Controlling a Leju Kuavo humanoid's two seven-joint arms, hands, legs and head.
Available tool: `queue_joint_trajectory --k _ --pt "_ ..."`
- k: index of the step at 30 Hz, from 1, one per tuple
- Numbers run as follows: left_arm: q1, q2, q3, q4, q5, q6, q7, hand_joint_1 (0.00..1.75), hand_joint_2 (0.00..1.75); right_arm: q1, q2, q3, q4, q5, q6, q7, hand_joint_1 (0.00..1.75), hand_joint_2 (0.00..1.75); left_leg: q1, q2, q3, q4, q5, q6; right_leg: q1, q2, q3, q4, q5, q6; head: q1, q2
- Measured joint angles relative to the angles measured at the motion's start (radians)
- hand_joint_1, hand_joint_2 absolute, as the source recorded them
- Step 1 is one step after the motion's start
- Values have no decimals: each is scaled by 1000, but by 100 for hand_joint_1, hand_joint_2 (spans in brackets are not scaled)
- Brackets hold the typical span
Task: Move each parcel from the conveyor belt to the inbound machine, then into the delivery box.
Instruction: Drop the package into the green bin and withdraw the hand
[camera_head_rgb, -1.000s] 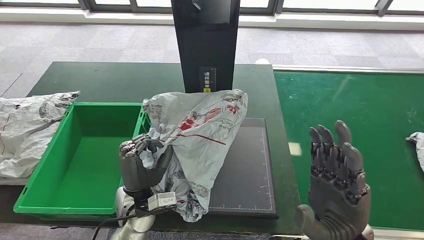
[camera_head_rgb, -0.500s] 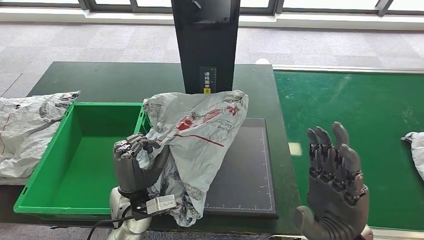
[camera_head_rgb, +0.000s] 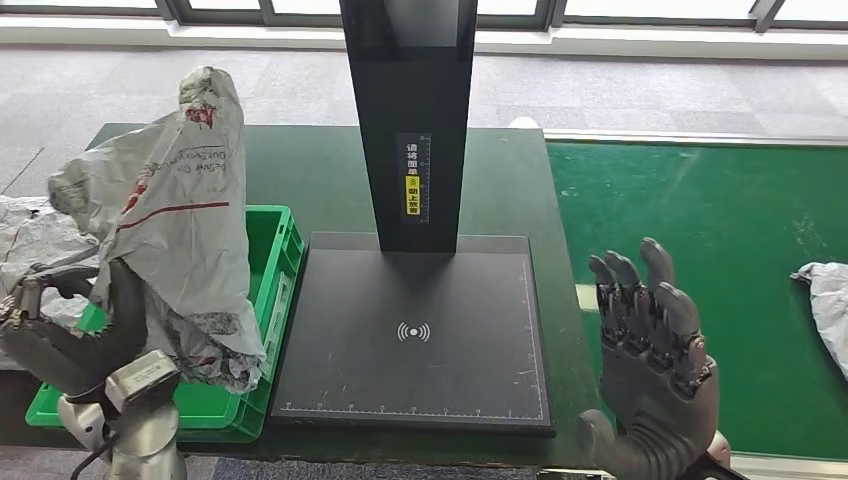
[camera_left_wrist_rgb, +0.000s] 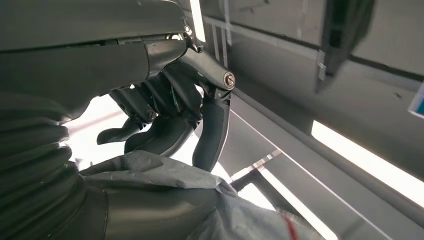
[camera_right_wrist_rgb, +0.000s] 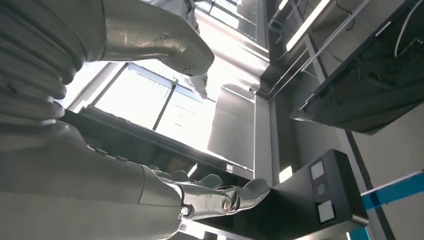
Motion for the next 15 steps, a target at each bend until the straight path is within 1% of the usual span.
queue_joint_trajectory --k 2,5,9,15 --pt "-10 15 59 -1 35 0 0 175 175 -15 6 0 15 0 3 0 0 175 0 0 0 0 0 0 0 0 0 0 0 0 0 0" --pt "-15 30 111 -1 45 0 0 175 175 -28 12 0 31 0 4 0 0 175 0 0 0 0 0 0 0 0 0 0 0 0 0 0" --pt "-17 42 142 -1 50 0 0 175 175 -34 17 0 43 0 5 0 0 175 0 0 0 0 0 0 0 0 0 0 0 0 0 0" --pt "-18 48 158 -1 51 0 0 175 175 -37 20 0 52 0 6 0 0 175 0 0 0 0 0 0 0 0 0 0 0 0 0 0"
